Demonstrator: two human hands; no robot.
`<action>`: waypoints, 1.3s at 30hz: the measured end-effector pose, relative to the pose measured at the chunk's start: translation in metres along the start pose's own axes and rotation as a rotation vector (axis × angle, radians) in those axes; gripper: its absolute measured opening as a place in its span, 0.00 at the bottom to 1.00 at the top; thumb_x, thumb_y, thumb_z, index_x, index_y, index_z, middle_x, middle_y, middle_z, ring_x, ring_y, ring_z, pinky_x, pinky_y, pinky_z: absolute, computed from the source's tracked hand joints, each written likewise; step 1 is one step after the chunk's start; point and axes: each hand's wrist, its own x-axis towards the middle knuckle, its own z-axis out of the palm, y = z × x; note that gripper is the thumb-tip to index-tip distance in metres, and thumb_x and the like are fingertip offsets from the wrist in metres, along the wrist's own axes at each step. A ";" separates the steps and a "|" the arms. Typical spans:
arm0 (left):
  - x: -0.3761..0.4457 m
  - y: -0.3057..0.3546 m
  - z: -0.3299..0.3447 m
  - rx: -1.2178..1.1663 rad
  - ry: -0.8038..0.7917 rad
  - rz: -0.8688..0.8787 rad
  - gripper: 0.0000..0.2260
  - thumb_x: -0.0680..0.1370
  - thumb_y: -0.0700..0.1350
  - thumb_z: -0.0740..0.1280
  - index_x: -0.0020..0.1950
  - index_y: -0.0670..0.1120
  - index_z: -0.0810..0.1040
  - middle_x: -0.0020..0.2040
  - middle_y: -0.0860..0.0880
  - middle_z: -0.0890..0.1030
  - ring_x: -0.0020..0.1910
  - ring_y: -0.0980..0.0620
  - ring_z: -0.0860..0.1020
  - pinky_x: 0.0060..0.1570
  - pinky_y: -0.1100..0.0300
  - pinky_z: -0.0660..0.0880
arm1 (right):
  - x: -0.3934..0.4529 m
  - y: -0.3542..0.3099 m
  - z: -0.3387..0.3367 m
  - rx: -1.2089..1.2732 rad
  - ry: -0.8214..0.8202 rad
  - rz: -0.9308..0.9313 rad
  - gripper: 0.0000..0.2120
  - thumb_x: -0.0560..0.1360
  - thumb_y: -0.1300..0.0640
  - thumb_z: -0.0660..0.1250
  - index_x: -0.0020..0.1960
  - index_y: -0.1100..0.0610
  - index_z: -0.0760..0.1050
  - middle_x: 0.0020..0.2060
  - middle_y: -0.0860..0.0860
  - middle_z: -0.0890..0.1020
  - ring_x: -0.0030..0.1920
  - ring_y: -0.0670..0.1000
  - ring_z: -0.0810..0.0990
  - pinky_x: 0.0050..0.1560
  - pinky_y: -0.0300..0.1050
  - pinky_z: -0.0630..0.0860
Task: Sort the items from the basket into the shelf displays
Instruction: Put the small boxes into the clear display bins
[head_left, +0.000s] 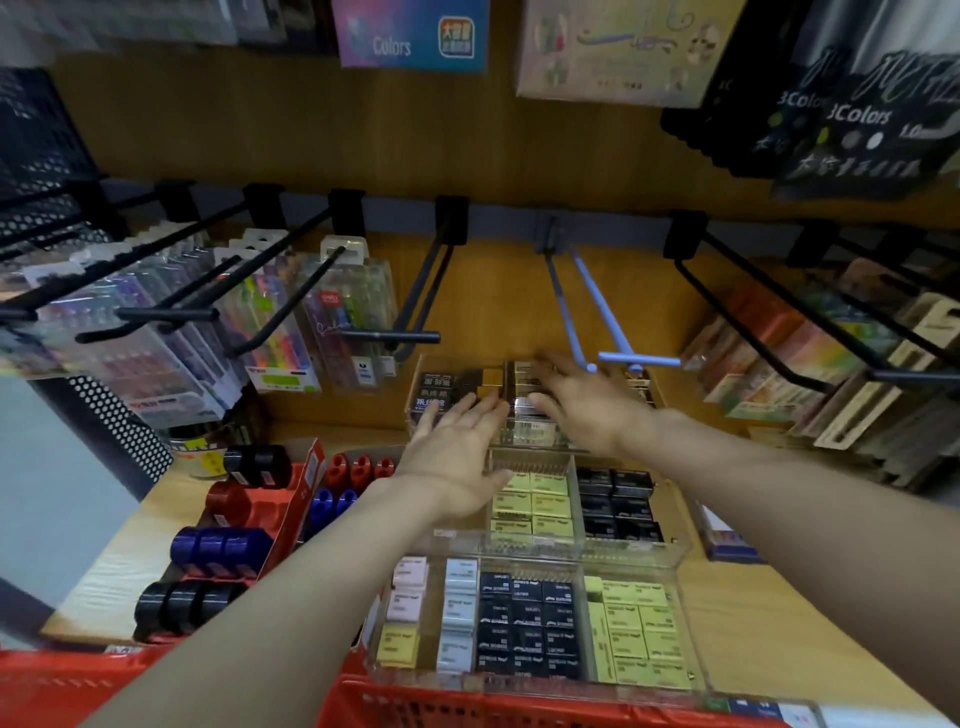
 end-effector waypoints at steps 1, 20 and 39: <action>0.000 0.001 -0.001 0.000 -0.008 -0.001 0.35 0.81 0.58 0.62 0.81 0.53 0.47 0.82 0.55 0.46 0.80 0.55 0.43 0.77 0.49 0.36 | -0.010 -0.002 0.004 0.017 0.046 -0.029 0.25 0.83 0.42 0.47 0.76 0.51 0.59 0.77 0.52 0.62 0.76 0.55 0.60 0.75 0.61 0.54; -0.122 0.059 0.031 -0.182 0.231 0.170 0.12 0.77 0.40 0.66 0.60 0.44 0.79 0.57 0.45 0.80 0.58 0.44 0.76 0.58 0.48 0.74 | -0.173 -0.022 0.062 0.369 0.402 -0.239 0.11 0.76 0.63 0.64 0.56 0.58 0.80 0.53 0.52 0.79 0.56 0.53 0.77 0.58 0.51 0.75; -0.284 0.053 0.301 -0.188 -0.831 -0.198 0.15 0.78 0.41 0.68 0.64 0.47 0.78 0.64 0.45 0.79 0.62 0.46 0.77 0.57 0.60 0.71 | -0.351 -0.049 0.302 0.600 -0.663 0.303 0.11 0.81 0.63 0.61 0.61 0.57 0.76 0.52 0.56 0.81 0.50 0.56 0.80 0.53 0.55 0.77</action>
